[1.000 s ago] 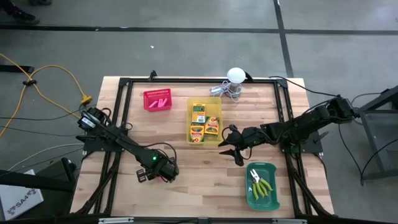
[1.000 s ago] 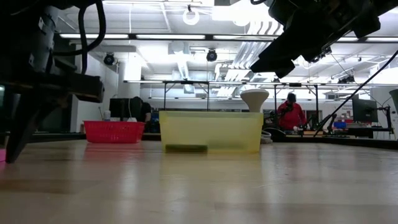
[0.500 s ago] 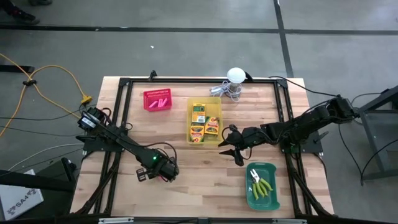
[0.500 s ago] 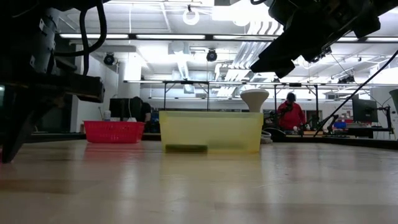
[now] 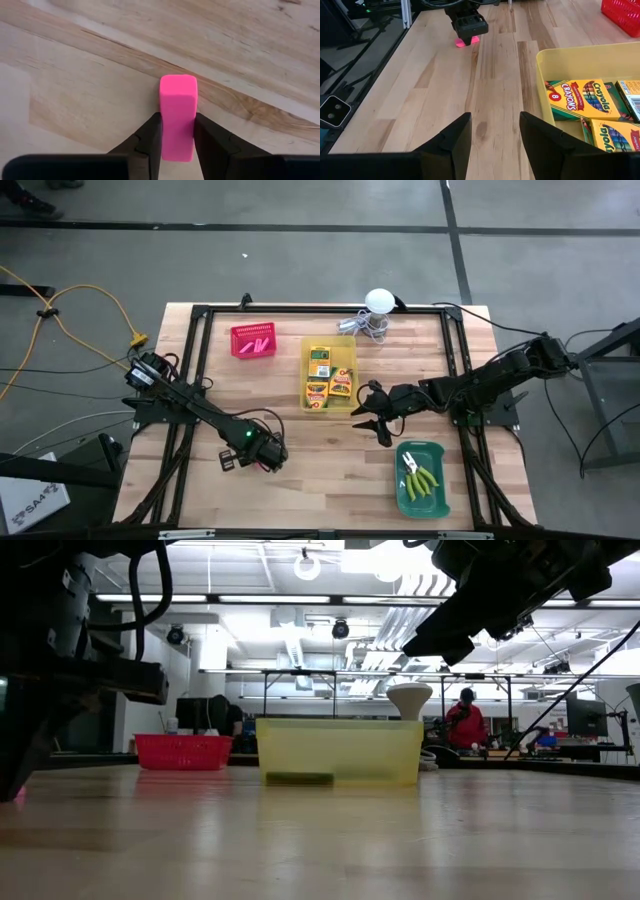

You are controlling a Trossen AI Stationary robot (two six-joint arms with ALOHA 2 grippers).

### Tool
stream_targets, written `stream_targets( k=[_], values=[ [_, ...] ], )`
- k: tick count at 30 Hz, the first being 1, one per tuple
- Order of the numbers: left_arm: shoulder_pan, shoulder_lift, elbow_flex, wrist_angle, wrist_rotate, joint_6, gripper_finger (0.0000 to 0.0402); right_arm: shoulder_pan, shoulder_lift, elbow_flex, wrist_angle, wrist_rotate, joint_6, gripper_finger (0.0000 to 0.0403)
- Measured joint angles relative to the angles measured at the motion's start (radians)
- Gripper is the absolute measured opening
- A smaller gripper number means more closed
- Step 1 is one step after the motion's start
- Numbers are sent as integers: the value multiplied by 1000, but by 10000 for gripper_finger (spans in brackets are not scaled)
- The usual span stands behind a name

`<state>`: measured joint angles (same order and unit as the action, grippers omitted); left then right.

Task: Pick & Place School Supplies
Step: Put the pink eraser into the red bin

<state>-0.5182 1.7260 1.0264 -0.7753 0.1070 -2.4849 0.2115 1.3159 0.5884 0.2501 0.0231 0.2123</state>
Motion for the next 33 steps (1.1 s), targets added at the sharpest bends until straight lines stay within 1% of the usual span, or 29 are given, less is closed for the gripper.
stream_targets(
  k=[11, 19, 25, 27, 30, 33],
  values=[
    [0, -1, -1, 11, 1, 6, 93, 0, 0, 0, 0, 0, 0, 156],
    [13, -33, -3, 20, -6, 46, 92, 0, 0, 0, 0, 0, 0, 156],
    [56, -35, -3, 8, -15, 140, 92, 0, 0, 0, 0, 0, 0, 156],
    [78, -35, -3, 1, -35, 181, 92, 0, 0, 0, 0, 0, 0, 156],
    [126, -35, -3, -10, -39, 253, 92, 0, 0, 0, -1, 0, 0, 156],
    [186, -35, -3, -10, -39, 360, 92, 0, 0, 0, -3, 0, 0, 156]
  ],
)
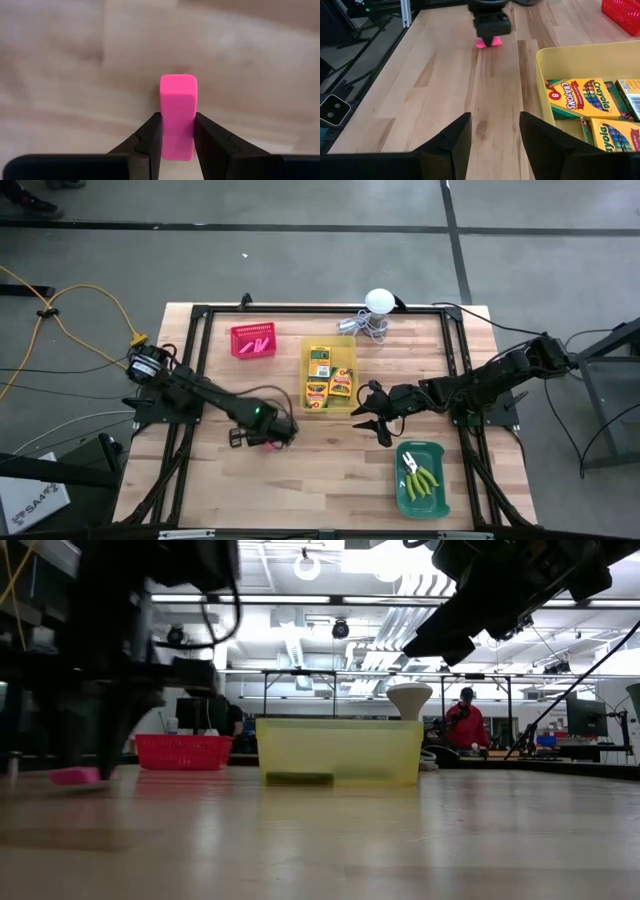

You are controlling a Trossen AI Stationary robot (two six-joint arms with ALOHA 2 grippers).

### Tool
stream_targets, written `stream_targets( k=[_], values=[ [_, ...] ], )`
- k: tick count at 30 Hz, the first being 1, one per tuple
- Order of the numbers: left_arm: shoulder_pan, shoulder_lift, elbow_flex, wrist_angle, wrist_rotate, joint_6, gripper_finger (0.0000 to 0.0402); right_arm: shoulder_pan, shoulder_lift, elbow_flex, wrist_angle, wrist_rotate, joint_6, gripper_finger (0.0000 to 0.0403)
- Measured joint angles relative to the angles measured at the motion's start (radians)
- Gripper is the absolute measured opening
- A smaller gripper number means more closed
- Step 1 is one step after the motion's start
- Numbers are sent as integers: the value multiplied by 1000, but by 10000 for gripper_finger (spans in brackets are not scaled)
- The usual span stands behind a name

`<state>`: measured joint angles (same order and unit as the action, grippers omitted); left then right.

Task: Pick & Place School Supplies
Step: Put the pink eraser into the red bin

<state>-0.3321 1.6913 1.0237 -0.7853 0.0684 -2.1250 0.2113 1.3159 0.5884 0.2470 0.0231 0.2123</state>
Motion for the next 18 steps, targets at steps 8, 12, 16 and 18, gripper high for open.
stream_targets(
  k=[8, 12, 16, 18],
  values=[
    [207, 0, 1, 0, 36, 307, 92, 0, 0, 0, -6, 0, 0, 156],
    [306, 0, 1, 0, 74, 443, 92, 0, 0, 0, -5, 0, 0, 156],
    [385, -7, 1, -3, 88, 546, 92, 0, 0, 0, -5, 0, 0, 156],
    [419, -19, 1, -7, 99, 586, 92, 0, 0, 0, -5, 0, 0, 156]
  ],
)
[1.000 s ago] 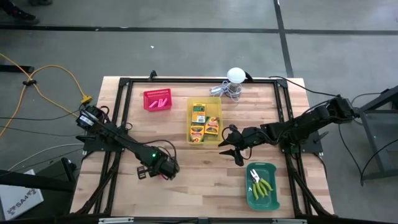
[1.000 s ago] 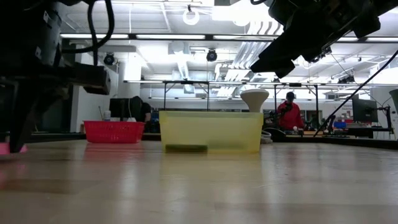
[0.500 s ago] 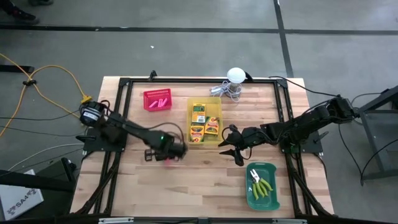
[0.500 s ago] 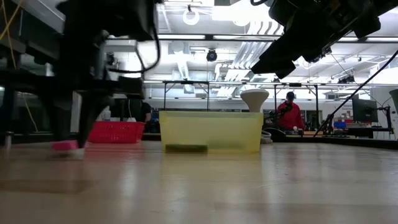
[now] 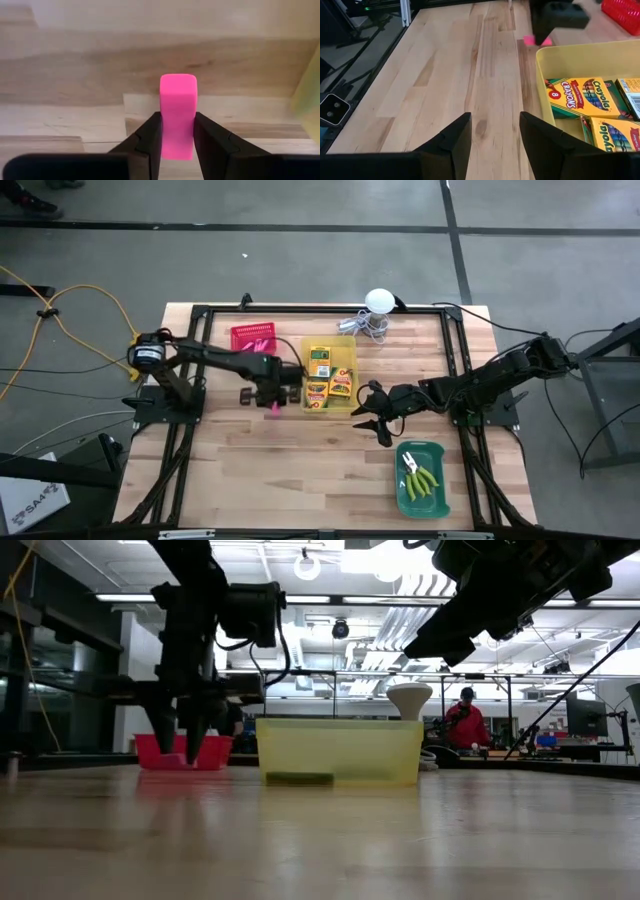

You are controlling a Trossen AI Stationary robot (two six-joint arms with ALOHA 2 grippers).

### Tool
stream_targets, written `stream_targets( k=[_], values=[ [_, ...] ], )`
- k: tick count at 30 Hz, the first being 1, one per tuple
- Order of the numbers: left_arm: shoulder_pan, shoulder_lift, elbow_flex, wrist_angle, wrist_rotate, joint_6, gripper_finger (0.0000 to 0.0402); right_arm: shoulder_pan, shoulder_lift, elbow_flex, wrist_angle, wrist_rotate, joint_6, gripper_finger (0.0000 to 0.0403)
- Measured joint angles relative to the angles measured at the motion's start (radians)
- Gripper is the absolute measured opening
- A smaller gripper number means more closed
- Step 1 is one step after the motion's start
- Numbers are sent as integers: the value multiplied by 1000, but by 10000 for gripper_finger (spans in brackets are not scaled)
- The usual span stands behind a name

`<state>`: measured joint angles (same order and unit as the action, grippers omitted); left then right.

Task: Pick & Place School Supplies
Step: Put the pink eraser into the red bin

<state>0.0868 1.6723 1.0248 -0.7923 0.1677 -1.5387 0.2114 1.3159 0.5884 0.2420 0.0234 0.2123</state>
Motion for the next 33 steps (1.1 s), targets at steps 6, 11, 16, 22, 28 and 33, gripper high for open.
stream_targets(
  k=[6, 11, 16, 22, 28, 33],
  values=[
    [75, -86, 0, -60, 1, 66, 92, 0, 0, 0, 0, 4, -6, 156],
    [149, -176, 1, -117, -22, 133, 92, 0, 0, 0, 1, 4, -7, 156],
    [251, -251, 1, -124, -77, 205, 92, 0, 0, 0, 0, 4, -7, 156],
    [374, -291, 1, -123, -96, 313, 92, 0, 0, 0, 0, 4, -7, 156],
    [485, -291, 1, -65, -153, 400, 92, 0, 0, 0, 0, 29, -7, 156],
    [564, -290, 1, 31, -171, 455, 92, -3, 0, 0, 0, 29, -7, 156]
  ],
)
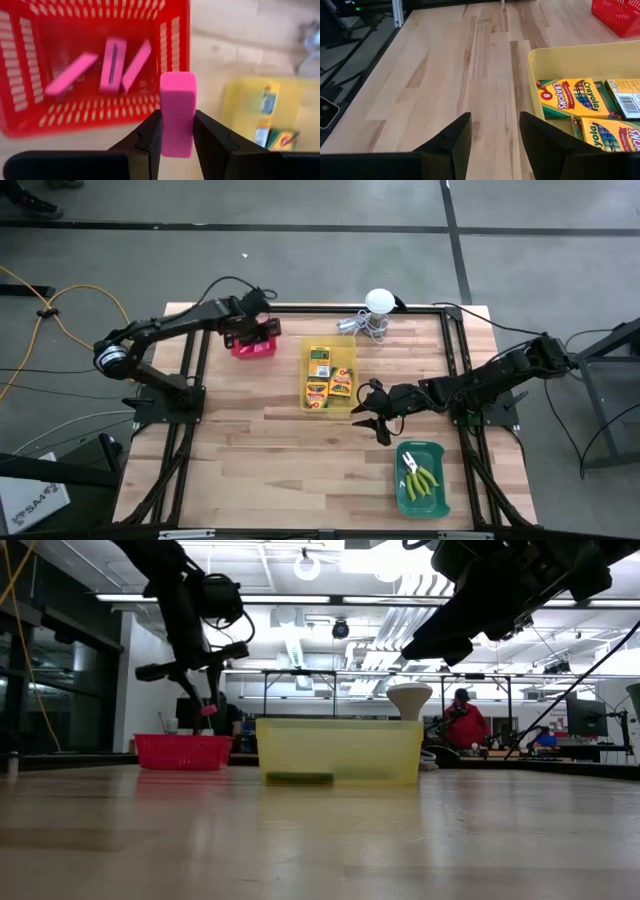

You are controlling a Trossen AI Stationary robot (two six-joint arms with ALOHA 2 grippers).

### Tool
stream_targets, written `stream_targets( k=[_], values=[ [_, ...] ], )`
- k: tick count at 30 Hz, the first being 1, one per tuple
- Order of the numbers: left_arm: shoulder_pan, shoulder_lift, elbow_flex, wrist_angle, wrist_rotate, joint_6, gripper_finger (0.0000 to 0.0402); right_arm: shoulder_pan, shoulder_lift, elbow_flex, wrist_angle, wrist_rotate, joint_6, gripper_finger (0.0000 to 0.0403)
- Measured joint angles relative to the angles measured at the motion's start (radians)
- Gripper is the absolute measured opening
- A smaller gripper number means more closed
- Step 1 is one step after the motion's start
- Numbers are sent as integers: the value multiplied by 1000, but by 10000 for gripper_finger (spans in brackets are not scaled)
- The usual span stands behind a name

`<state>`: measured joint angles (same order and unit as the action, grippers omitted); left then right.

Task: Pick & Place School Supplies
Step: Put the pink eraser into the red bin

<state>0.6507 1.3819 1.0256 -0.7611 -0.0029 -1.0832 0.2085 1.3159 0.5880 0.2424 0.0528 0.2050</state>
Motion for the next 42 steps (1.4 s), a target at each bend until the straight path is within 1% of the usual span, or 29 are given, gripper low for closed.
stream_targets(
  k=[6, 12, 17, 30, 42],
  values=[
    [81, 1, 0, 22, -11, 15, 92, 0, 0, 0, -1, 0, 0, 156],
    [125, 30, 0, 23, -38, 40, 92, 0, 0, 0, -29, 0, 8, 156],
    [127, 78, 0, 30, -53, 40, 92, 0, 0, 0, -63, 0, 10, 156],
    [127, 200, 0, 28, -57, 38, 92, 0, 0, 0, -67, 0, 11, 156],
    [127, 227, 0, 24, -50, 36, 92, 0, 0, 0, -67, 0, 11, 156]
  ],
)
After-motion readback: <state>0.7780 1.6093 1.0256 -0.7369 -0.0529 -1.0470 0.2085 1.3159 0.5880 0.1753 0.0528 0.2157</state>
